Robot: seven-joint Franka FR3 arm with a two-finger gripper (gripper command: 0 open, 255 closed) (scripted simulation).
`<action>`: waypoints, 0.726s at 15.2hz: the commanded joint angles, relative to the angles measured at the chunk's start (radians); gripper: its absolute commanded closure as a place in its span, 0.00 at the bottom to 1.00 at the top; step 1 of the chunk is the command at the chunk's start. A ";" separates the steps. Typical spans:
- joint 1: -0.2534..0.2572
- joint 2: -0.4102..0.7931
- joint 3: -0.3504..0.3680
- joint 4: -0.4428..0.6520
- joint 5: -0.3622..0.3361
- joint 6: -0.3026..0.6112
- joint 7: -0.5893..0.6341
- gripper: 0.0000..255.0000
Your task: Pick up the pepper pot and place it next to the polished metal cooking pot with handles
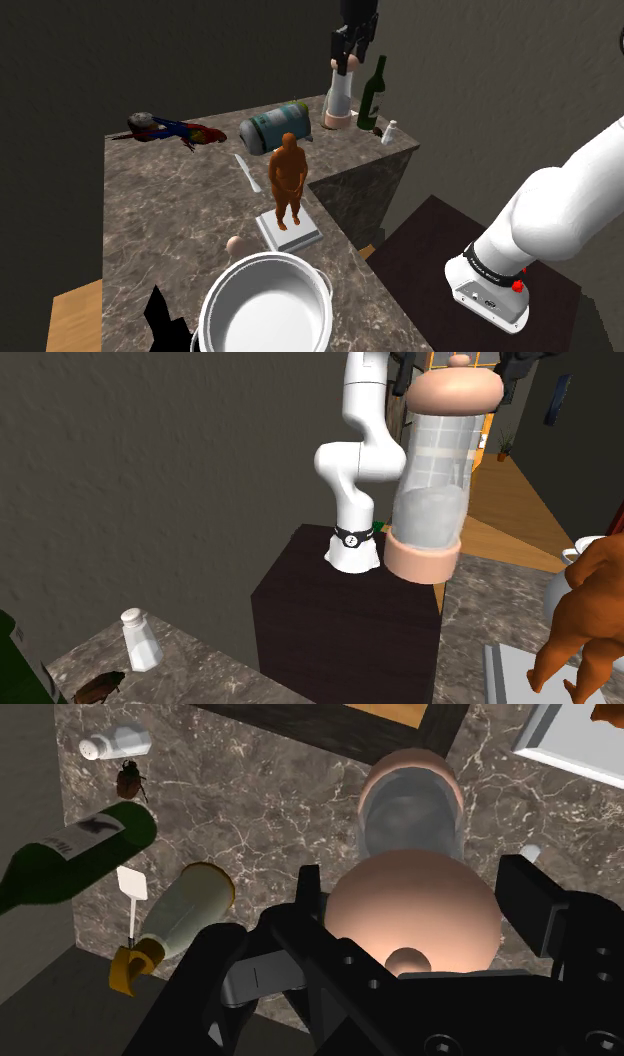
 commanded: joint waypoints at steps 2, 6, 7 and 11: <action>0.030 -0.035 0.039 -0.030 0.013 -0.015 0.068 1.00; 0.069 -0.065 0.093 -0.053 0.032 -0.034 0.157 1.00; 0.078 -0.070 0.107 -0.056 0.036 -0.040 0.180 1.00; 0.116 -0.079 0.166 -0.055 0.054 -0.062 0.275 1.00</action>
